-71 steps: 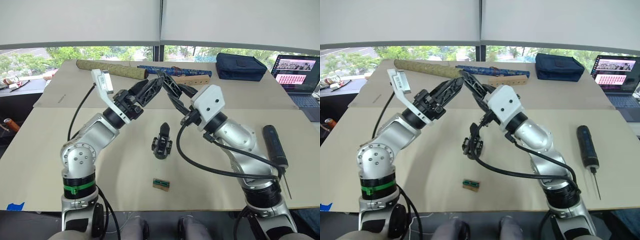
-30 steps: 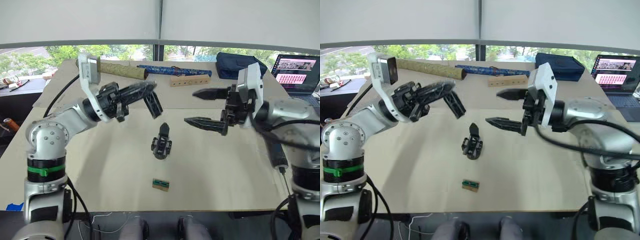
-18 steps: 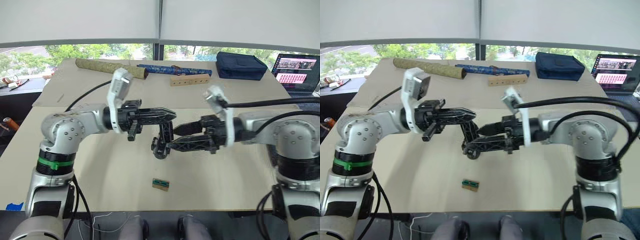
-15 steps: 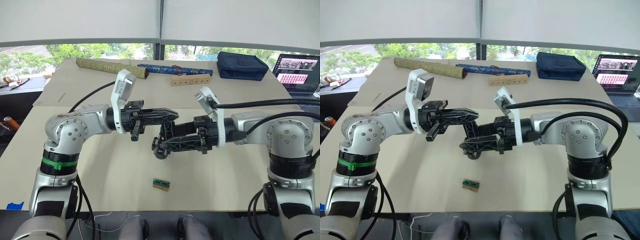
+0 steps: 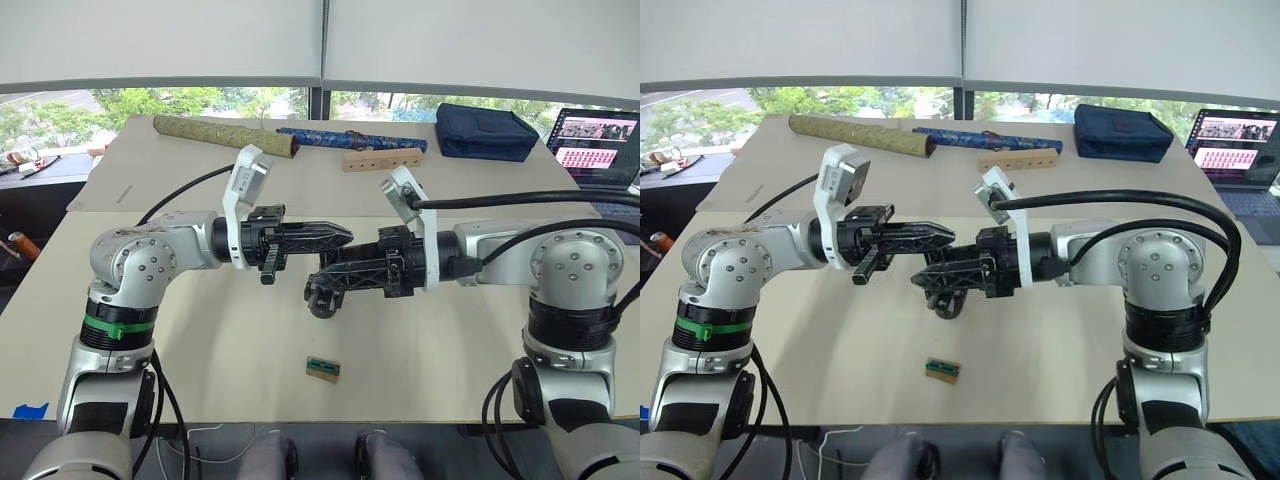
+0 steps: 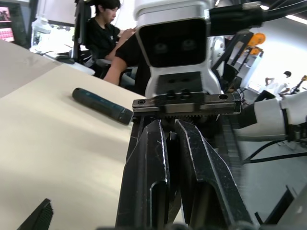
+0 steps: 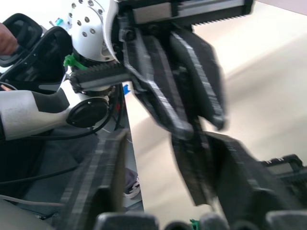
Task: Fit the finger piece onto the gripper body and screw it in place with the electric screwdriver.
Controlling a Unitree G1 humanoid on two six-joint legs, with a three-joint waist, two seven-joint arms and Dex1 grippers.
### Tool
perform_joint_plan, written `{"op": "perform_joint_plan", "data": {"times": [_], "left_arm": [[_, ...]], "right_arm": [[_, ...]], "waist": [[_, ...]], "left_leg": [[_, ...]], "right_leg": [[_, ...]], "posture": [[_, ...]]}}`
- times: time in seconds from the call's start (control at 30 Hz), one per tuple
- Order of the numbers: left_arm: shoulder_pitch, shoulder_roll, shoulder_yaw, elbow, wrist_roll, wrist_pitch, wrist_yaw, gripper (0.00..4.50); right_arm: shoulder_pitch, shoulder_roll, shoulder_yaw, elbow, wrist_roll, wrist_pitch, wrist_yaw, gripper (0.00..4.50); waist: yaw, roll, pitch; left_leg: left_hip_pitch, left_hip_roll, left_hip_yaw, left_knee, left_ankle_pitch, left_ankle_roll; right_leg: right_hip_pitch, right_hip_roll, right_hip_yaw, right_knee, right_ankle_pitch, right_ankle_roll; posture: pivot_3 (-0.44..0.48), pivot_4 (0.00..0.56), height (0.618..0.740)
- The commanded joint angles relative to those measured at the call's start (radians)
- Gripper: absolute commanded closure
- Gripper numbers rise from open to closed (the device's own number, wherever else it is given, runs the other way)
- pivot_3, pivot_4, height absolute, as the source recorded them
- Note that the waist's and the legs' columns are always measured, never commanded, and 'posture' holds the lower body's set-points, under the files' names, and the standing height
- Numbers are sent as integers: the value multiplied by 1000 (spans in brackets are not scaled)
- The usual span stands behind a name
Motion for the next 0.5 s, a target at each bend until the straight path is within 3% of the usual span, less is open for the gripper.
{"op": "perform_joint_plan", "data": {"times": [0.03, 0.1, 0.2, 0.33, 0.5], "left_arm": [[-20, 1, 43, -1, -4, 1, 11, 4500], [-20, 7, 41, -4, 5, 0, 4, 4500], [-26, 15, 51, 0, -19, 28, 0, 4500], [-28, 43, 82, -35, -101, 116, 6, 2706], [35, 60, 158, -90, -26, -26, 19, 267]], "right_arm": [[2, -17, -15, -37, 44, -11, 34, 3321], [4, -22, -11, -36, 44, -13, 38, 3990], [7, -33, -4, -39, 37, -19, 54, 4053], [23, -35, -16, -69, 13, -103, 111, 4061], [109, -73, -36, -140, -67, -288, 264, 4062]], "waist": [[-1, 0, 0], [-2, 0, 0], [-3, 0, 0], [-6, 0, 0], [-4, 0, 0]], "left_leg": [[0, 0, 0, 0, 0, 0], [0, 0, 0, 0, 0, 0], [0, 0, 0, 0, 0, 0], [0, 0, 0, 0, 0, 0], [0, 0, -1, 0, 0, 0]], "right_leg": [[0, 0, 0, 0, 0, 0], [0, 0, 0, 0, 0, 0], [0, 0, 0, 0, 0, 0], [0, 0, 0, 0, 0, 0], [0, 0, 0, -1, 0, 1]], "posture": [[0, 150, 740], [0, 150, 740], [0, 150, 740], [0, 150, 740], [0, 150, 740]]}}
